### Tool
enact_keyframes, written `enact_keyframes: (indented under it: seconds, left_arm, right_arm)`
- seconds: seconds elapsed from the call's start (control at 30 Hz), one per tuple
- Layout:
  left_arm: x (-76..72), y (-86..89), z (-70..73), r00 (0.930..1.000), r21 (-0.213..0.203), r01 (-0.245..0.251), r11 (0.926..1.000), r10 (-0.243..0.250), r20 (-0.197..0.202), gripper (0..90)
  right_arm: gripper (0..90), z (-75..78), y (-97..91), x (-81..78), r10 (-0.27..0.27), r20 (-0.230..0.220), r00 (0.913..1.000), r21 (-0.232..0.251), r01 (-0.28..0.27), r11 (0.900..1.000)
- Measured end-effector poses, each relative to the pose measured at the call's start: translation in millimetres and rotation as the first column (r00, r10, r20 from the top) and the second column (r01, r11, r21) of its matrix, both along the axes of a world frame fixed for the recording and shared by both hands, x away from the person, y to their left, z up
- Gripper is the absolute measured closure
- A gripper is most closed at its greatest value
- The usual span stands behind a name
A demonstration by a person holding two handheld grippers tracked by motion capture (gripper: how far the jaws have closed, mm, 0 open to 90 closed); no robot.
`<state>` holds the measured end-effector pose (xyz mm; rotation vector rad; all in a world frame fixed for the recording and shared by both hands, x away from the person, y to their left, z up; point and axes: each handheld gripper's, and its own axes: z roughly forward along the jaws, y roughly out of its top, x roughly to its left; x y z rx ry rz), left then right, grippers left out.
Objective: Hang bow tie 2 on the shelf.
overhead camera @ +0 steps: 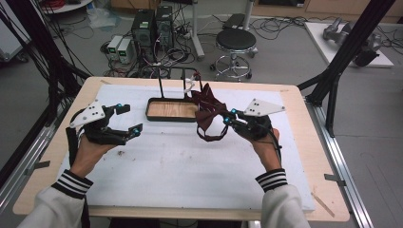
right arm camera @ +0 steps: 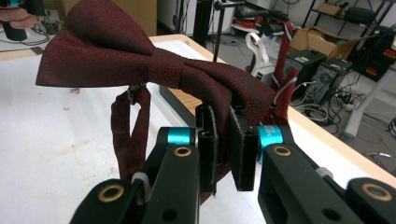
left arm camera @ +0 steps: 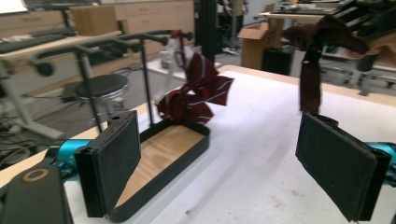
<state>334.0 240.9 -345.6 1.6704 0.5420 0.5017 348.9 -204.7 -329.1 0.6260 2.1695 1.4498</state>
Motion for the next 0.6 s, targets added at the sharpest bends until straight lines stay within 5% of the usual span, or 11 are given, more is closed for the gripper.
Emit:
enact_keyframes:
  seconds: [0.33,0.6]
  left_arm:
    - [11.4,-29.2,21.0,0.9873,-0.024,0.146,0.989,-0.147,-0.06,14.1]
    - [14.4,-48.7,25.6,0.9767,-0.015,0.201,0.9795,-0.201,-0.074,14.0]
  right_arm:
    - [83.3,1.0,15.7,0.4,0.004,0.02,0.9998,-0.009,-0.004,1.0]
    - [83.3,-0.5,24.7,1.5,0.012,0.025,0.9996,-0.011,-0.012,0.9999]
